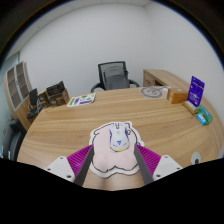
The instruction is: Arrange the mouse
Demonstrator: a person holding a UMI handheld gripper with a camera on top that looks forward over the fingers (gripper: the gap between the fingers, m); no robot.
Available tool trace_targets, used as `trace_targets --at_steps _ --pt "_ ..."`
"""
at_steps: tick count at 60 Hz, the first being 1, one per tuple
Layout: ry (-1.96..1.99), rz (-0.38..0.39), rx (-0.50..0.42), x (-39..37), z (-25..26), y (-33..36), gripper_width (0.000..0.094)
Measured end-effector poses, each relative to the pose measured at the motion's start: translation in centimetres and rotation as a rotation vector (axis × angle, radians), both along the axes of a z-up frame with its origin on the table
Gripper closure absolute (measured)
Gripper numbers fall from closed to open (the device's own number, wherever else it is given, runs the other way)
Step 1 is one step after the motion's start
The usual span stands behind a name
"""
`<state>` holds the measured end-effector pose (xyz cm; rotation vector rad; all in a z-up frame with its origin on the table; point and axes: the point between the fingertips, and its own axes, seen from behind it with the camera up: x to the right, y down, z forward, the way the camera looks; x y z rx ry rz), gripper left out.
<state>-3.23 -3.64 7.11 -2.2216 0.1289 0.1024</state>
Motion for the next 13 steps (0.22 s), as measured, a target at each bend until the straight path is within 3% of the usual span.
trace_targets --at_steps 13 --pt "0.062 0.023 0.085 3.3 5.3 -10.5 0.0104"
